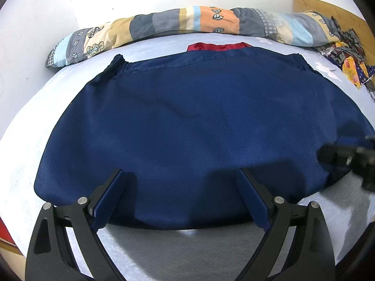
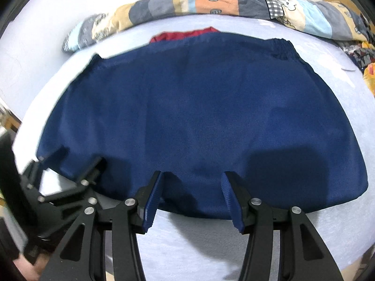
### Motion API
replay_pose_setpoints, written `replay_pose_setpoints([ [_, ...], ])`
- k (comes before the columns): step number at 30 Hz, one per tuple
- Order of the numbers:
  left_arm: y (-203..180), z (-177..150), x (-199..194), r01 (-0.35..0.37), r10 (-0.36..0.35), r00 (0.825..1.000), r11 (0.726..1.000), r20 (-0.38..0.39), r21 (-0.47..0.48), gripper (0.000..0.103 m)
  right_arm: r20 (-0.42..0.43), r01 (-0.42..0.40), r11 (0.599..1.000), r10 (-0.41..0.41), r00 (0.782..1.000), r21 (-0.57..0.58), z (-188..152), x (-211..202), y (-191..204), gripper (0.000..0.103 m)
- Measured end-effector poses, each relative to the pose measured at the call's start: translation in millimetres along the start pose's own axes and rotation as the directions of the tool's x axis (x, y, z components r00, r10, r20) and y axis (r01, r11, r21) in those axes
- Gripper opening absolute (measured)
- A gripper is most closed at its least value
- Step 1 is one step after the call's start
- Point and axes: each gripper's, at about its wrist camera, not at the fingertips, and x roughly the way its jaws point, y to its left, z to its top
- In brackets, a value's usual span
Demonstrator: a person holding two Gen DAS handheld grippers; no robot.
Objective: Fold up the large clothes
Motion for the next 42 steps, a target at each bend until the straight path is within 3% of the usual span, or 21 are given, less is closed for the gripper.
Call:
replay_pose_setpoints([
  [5, 0, 1, 0, 0.005, -0.005, 1.000, 1.000, -0.002, -0.002, 0.096, 0.053, 0.006, 1.000, -0.005, 0.999, -0.027, 10, -7, 9, 0.054],
  [14, -2, 1, 0, 0.005, -0.005, 1.000, 1.000, -0.005, -0.001, 0.096, -0.036, 0.021, 0.999, -0.023, 0.999, -0.039, 12, 25, 16, 0.054],
  [25, -2, 2, 0, 0.007, -0.007, 1.000, 1.000, -0.013, -0.008, 0.096, -0.037, 0.050, 0.995, -0.053, 0.998, -0.081, 6, 27, 21, 0.067],
  [30, 0, 10, -7, 0.025, -0.025, 1.000, 0.999, 0.005, -0.046, 0.095, 0.016, 0.017, 0.999, -0.016, 1.000, -0.027, 8, 8, 5, 0.066],
  [34, -7, 19, -8, 0.042, -0.041, 0.999, 0.998, 0.020, -0.052, 0.095, 0.038, 0.070, 0.997, -0.070, 0.997, 0.019, 5, -3, -23, 0.067],
  [37, -15, 22, -1, 0.044, -0.044, 0.999, 0.998, 0.002, -0.047, 0.095, 0.002, 0.070, 0.994, -0.071, 0.998, 0.084, -2, 0, -44, 0.066],
  [42, -19, 25, 20, 0.002, -0.008, 0.998, 0.997, -0.070, -0.081, 0.096, 0.011, 0.106, 0.992, -0.107, 0.994, 0.062, -8, -9, -54, 0.066],
])
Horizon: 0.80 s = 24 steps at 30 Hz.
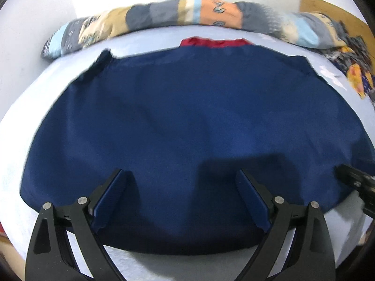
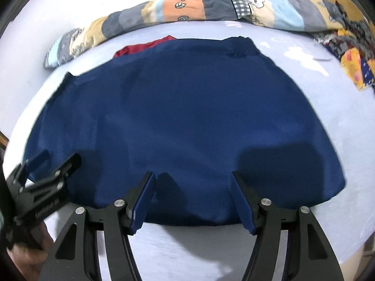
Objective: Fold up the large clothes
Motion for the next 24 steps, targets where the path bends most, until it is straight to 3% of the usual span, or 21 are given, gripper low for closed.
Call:
replay_pose_setpoints([
  [3, -1, 6, -4, 0.033, -0.033, 0.999, 0.999, -0.001, -0.040, 0.095, 0.049, -0.094, 0.990, 0.090, 0.995, 0.104, -1, -21, -23, 0.067],
  [7, -1, 13, -17, 0.054, -0.047, 0.996, 0.995, 0.072, -0.088, 0.095, 0.119, -0.193, 0.944, 0.166, 0.979, 0.269, -7, -45, -67, 0.067],
  [10, -7, 11, -8, 0.016, -0.013, 0.999, 0.998, 0.051, -0.063, 0.095, 0.168, -0.247, 0.882, 0.194, 0.966, 0.401, -18, -57, -107, 0.068],
  [12, -13, 7, 9, -0.025, 0.025, 1.000, 0.999, 0.003, -0.033, 0.096, 0.166, -0.241, 0.853, 0.183, 0.969, 0.463, -26, -59, -128, 0.069],
  [16, -15, 10, 5, -0.032, 0.033, 0.999, 0.998, 0.023, -0.046, 0.096, 0.168, -0.277, 0.758, 0.220, 0.961, 0.591, -44, -52, -159, 0.069],
  [20, -7, 22, -10, -0.043, 0.052, 0.991, 0.996, 0.120, -0.079, 0.096, 0.194, -0.330, 0.648, 0.274, 0.942, 0.687, -55, -41, -182, 0.069],
  [24, -10, 21, 21, -0.042, 0.043, 0.999, 0.997, 0.020, -0.062, 0.098, 0.199, -0.350, 0.599, 0.304, 0.932, 0.721, -57, -33, -187, 0.069],
])
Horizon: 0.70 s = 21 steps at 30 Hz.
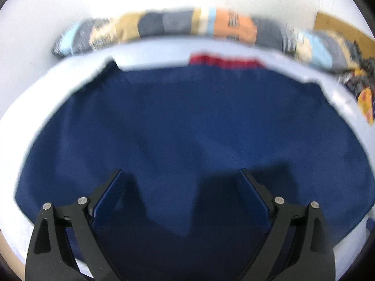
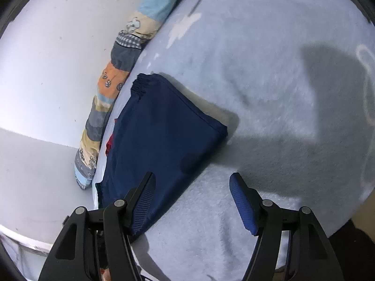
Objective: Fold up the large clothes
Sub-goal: 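Grasp the jacket side edge with the right gripper and lift it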
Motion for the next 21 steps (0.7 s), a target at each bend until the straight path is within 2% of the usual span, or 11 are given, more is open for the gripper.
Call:
replay_pose_setpoints([
  [3, -5, 0, -2, -0.018, 0.018, 0.999, 1.000, 0.031, 0.003, 0.098, 0.007, -0.001, 1.000, 0.001, 1.000, -0.006, 2, 8, 7, 0.069],
  [5, -5, 7, -6, 0.015, -0.014, 0.999, 1.000, 0.049, -0.019, 0.098, 0.012, 0.004, 1.000, -0.003, 1.000, -0.027, 5, 15, 16, 0.069],
  [7, -5, 13, -6, 0.009, -0.007, 0.998, 0.999, 0.068, -0.032, 0.098, 0.006, 0.009, 0.999, -0.009, 1.000, -0.036, 7, 23, 20, 0.068],
  [8, -5, 16, 1, 0.013, -0.012, 0.999, 0.999, 0.050, -0.029, 0.098, 0.006, 0.005, 0.999, -0.005, 1.000, -0.036, 8, 25, 21, 0.066],
  [10, -6, 17, 12, 0.015, -0.015, 1.000, 1.000, 0.001, -0.017, 0.099, 0.015, -0.018, 0.999, 0.019, 1.000, -0.033, 9, 32, 23, 0.062],
  [12, -8, 16, 11, 0.000, 0.001, 1.000, 1.000, 0.015, -0.021, 0.100, 0.012, -0.050, 0.998, 0.050, 0.999, -0.024, 11, 41, 22, 0.059],
  [16, -7, 14, 11, -0.002, 0.002, 1.000, 1.000, 0.016, -0.023, 0.100, 0.047, -0.121, 0.992, 0.123, 0.991, -0.034, 21, 60, 28, 0.059],
  [19, -8, 13, 10, -0.002, 0.002, 1.000, 1.000, 0.018, -0.019, 0.100, 0.032, -0.187, 0.982, 0.188, 0.982, -0.022, 33, 77, 29, 0.057],
  [21, -8, 13, 11, -0.001, 0.001, 1.000, 1.000, 0.018, -0.017, 0.100, 0.010, -0.174, 0.984, 0.175, 0.985, -0.031, 40, 86, 31, 0.050],
])
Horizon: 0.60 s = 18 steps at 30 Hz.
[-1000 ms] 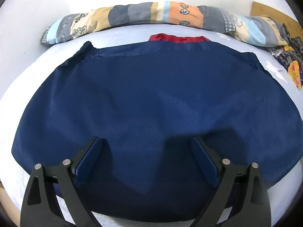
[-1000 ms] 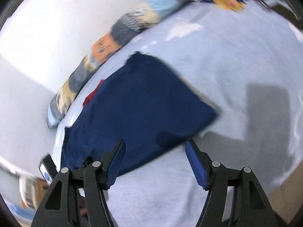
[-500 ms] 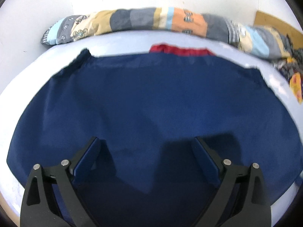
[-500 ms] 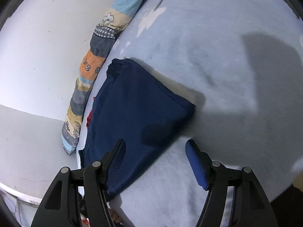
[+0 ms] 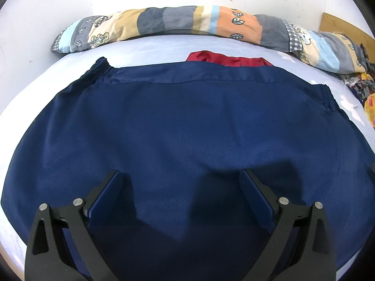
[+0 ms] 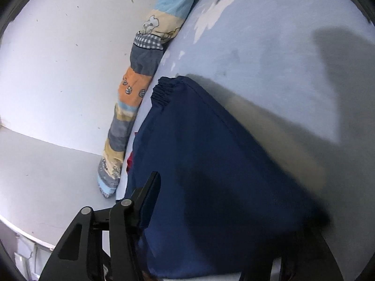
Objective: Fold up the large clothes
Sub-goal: 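Grasp the jacket side edge with the right gripper and lift it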
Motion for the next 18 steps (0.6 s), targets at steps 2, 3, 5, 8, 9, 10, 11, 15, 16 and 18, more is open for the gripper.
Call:
replay_pose_setpoints([
  [2, 0, 0, 0, -0.002, 0.002, 1.000, 1.000, 0.001, 0.001, 0.101, -0.008, 0.022, 1.000, -0.022, 1.000, -0.001, 1, 3, -1, 0.037],
  [3, 0, -1, 0, -0.004, 0.004, 1.000, 1.000, 0.003, 0.002, 0.101, 0.000, 0.026, 1.000, -0.025, 1.000, -0.003, -1, 2, -1, 0.035],
  [5, -1, -1, 1, -0.011, 0.011, 1.000, 1.000, 0.005, 0.003, 0.101, 0.015, 0.032, 0.999, -0.031, 0.999, -0.026, -4, 0, 1, 0.033],
  [8, -2, -1, 1, -0.017, 0.017, 1.000, 1.000, 0.006, 0.004, 0.102, 0.020, 0.031, 0.999, -0.031, 0.999, -0.038, -6, -3, 0, 0.032],
  [9, -2, -1, 1, -0.017, 0.017, 1.000, 1.000, 0.005, 0.004, 0.102, 0.021, 0.035, 0.998, -0.034, 0.999, -0.043, -7, -3, 1, 0.032],
  [10, -2, -1, 1, -0.017, 0.016, 1.000, 1.000, 0.005, 0.003, 0.102, 0.023, 0.038, 0.998, -0.037, 0.999, -0.047, -7, -3, 1, 0.032],
  [11, -2, -1, 0, -0.017, 0.017, 1.000, 1.000, 0.005, 0.004, 0.102, 0.025, 0.045, 0.998, -0.043, 0.999, -0.049, -7, -3, 2, 0.031],
  [15, -2, -1, 1, -0.017, 0.017, 1.000, 1.000, 0.005, 0.004, 0.102, 0.046, 0.056, 0.997, -0.054, 0.997, -0.057, -6, -2, 7, 0.028],
  [16, -2, -1, 1, -0.016, 0.016, 1.000, 1.000, 0.005, 0.004, 0.102, 0.049, 0.050, 0.997, -0.048, 0.998, -0.051, -6, -3, 7, 0.027],
  [18, -2, -1, 1, -0.017, 0.017, 1.000, 1.000, 0.005, 0.005, 0.102, 0.051, 0.055, 0.997, -0.052, 0.997, -0.055, -5, -3, 10, 0.026],
])
